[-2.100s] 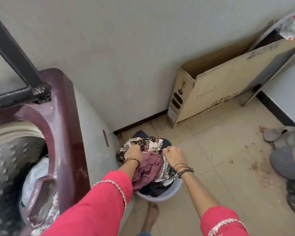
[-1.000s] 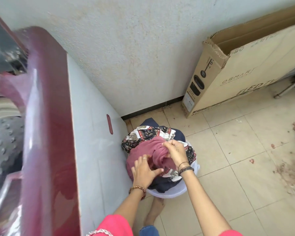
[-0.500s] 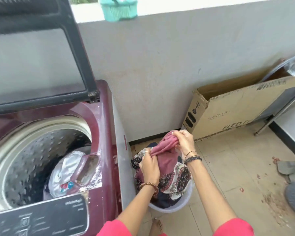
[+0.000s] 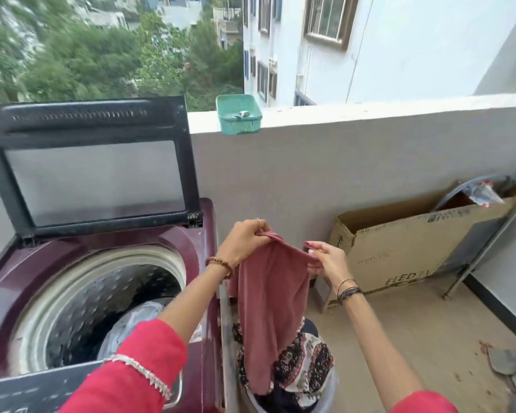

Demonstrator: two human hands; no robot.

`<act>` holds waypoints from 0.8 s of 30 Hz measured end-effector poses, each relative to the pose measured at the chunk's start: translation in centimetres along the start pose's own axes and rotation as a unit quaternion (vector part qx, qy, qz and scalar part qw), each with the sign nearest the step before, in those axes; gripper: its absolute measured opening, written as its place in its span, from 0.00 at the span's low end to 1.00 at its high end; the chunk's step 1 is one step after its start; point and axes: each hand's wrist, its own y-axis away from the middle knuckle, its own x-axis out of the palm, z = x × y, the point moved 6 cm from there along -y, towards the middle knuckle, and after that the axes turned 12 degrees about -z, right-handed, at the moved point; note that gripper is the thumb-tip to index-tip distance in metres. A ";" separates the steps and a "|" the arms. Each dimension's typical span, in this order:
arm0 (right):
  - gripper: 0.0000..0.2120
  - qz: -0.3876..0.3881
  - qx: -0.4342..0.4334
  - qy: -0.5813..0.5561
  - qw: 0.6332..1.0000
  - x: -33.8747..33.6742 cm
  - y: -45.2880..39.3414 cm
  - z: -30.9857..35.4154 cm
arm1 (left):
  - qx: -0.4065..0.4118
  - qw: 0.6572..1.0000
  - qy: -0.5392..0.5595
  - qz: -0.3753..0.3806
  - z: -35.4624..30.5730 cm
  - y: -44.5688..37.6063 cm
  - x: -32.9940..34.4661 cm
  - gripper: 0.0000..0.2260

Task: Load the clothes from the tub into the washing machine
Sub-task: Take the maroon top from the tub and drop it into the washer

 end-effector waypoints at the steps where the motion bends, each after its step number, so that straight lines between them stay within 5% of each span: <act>1: 0.13 0.009 -0.019 0.019 1.000 -0.2 -0.2 0.6 | 0.017 1.000 -0.019 0.001 -0.5 -0.5 -0.5 0.03; 7: 0.21 -0.013 -0.164 0.216 0.963 -1.5 0.0 4.1 | 0.046 0.995 -0.082 -0.018 -2.3 -2.5 -3.1 0.08; 10: 0.11 -0.028 -0.227 0.289 0.930 -1.6 0.6 6.0 | 0.062 0.992 -0.108 -0.020 -2.7 -2.7 -3.8 0.09; 18: 0.09 -0.076 -0.317 0.291 0.899 -2.0 1.2 10.0 | 0.056 0.971 -0.231 -0.021 -0.1 -2.8 -5.3 0.08; 24: 0.15 -0.091 -0.270 0.240 0.928 -3.2 0.7 11.2 | -0.073 0.993 -0.094 -0.026 3.6 -3.3 -6.6 0.09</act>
